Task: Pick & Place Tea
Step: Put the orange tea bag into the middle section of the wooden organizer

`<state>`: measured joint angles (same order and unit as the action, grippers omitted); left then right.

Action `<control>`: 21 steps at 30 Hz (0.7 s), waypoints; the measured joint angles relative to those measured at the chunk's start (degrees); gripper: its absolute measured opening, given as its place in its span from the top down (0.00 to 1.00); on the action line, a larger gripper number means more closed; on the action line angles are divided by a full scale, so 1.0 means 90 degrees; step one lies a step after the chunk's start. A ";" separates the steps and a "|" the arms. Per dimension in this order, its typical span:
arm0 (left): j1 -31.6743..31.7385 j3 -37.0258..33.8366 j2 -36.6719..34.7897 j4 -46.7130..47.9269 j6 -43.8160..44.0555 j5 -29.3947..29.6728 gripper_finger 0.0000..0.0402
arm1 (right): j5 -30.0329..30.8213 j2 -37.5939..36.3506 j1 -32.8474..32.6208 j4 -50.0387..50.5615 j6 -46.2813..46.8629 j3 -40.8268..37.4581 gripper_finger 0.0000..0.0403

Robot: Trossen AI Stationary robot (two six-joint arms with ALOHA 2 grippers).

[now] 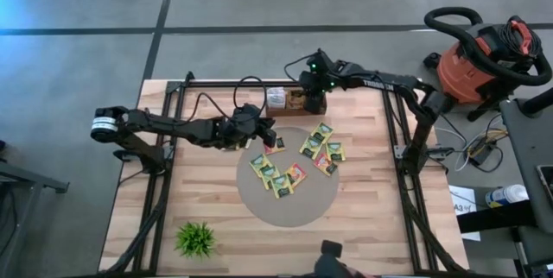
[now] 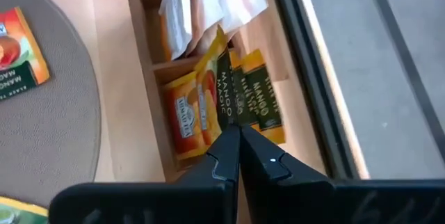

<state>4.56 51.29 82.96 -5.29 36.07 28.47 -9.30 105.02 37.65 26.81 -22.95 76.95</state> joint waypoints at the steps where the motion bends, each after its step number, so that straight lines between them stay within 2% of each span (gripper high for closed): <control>1: 0.0000 0.0000 0.0000 0.0022 0.0000 -0.0001 0.86 | 0.0001 0.0030 0.0000 0.0016 -0.0039 0.0043 0.98; 9: 0.0000 0.0000 0.0000 0.0186 -0.0076 0.0005 0.86 | -0.0018 0.0474 -0.0060 0.0651 -0.0212 0.0250 0.98; 21: 0.0000 0.0000 0.0000 0.0209 -0.0148 0.0017 0.86 | 0.0031 0.0650 -0.0117 0.0600 -0.0221 0.0250 0.98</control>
<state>4.56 51.29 82.96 -3.40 34.74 28.62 -9.02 110.87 36.60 32.21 -24.94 79.20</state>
